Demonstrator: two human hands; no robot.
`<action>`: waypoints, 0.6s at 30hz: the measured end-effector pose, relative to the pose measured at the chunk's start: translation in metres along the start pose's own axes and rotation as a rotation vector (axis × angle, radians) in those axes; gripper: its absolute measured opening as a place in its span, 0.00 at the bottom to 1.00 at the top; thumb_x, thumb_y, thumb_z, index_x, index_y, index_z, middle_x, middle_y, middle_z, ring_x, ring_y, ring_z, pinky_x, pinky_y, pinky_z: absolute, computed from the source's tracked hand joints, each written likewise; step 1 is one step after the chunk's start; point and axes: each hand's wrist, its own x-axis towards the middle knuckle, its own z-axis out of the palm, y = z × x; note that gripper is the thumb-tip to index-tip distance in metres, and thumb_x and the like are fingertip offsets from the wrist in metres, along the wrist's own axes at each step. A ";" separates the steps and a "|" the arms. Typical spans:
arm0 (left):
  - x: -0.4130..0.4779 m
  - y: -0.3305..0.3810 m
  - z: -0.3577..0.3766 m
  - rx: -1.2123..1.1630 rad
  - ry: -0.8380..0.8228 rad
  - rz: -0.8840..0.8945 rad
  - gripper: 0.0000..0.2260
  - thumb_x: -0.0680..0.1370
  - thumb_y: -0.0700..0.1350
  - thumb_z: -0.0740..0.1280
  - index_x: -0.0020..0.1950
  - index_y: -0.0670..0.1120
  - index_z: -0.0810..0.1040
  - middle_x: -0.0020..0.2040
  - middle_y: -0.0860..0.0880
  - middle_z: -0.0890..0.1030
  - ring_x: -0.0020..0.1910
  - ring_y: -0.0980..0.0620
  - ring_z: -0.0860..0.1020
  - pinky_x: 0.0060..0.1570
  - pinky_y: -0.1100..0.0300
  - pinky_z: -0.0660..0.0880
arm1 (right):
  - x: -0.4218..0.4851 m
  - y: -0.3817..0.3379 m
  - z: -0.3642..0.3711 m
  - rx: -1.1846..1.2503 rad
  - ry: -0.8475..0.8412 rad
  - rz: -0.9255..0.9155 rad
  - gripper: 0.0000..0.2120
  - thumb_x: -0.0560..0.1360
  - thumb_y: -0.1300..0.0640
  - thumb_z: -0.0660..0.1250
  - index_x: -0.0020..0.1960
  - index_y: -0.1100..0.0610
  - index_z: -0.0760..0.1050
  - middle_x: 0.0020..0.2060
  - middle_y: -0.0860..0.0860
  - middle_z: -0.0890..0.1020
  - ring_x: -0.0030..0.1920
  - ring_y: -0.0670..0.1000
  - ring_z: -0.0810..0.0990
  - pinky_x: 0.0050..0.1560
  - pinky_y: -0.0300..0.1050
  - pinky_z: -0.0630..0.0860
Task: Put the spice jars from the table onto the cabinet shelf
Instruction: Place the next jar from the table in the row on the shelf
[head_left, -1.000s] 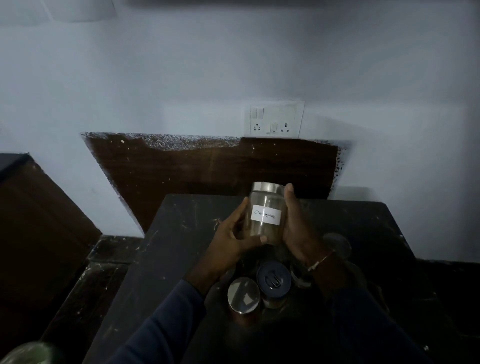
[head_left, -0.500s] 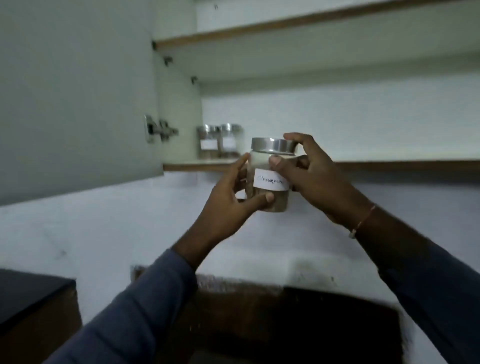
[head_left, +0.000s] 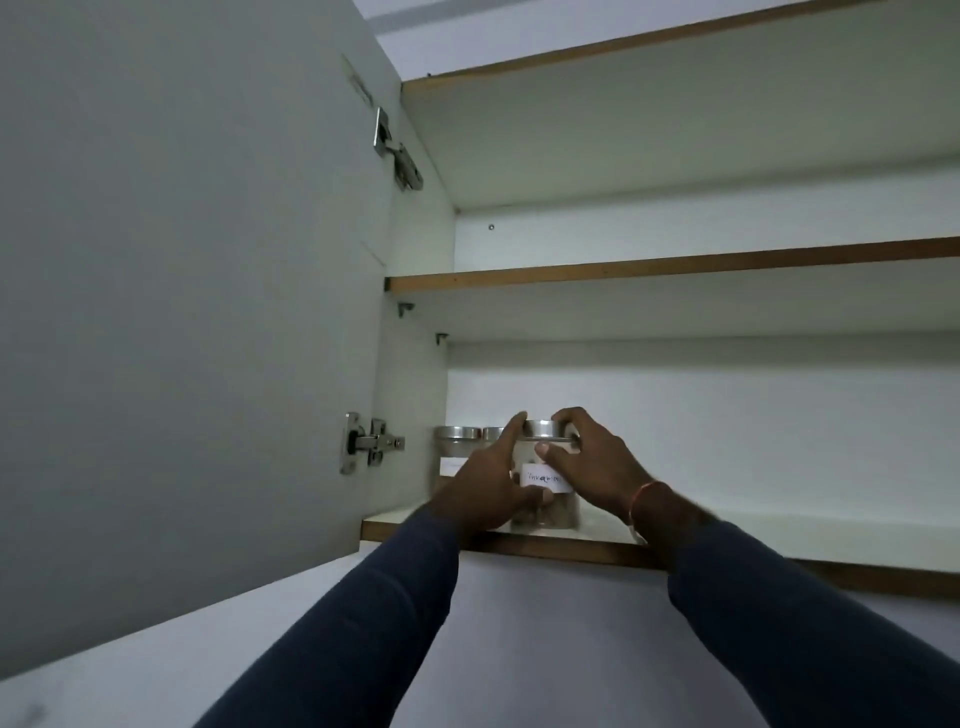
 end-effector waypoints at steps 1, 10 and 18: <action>0.008 -0.006 0.003 0.053 -0.002 -0.001 0.44 0.71 0.48 0.74 0.78 0.57 0.48 0.64 0.46 0.76 0.54 0.49 0.77 0.53 0.57 0.76 | 0.008 0.006 0.002 -0.021 -0.010 0.020 0.14 0.76 0.50 0.68 0.60 0.51 0.71 0.55 0.52 0.79 0.53 0.53 0.78 0.51 0.44 0.75; 0.085 -0.040 0.010 0.628 -0.103 0.002 0.36 0.74 0.55 0.69 0.76 0.58 0.52 0.73 0.41 0.62 0.74 0.37 0.56 0.69 0.41 0.62 | 0.072 0.040 0.013 -0.364 -0.108 0.150 0.17 0.78 0.49 0.64 0.64 0.51 0.69 0.58 0.54 0.79 0.55 0.55 0.77 0.55 0.48 0.74; 0.101 -0.060 0.027 0.637 -0.087 0.030 0.35 0.78 0.44 0.63 0.79 0.49 0.44 0.79 0.43 0.51 0.78 0.44 0.50 0.74 0.47 0.53 | 0.097 0.067 0.027 -0.504 -0.116 0.133 0.15 0.79 0.50 0.61 0.64 0.53 0.68 0.55 0.55 0.79 0.52 0.55 0.78 0.55 0.51 0.76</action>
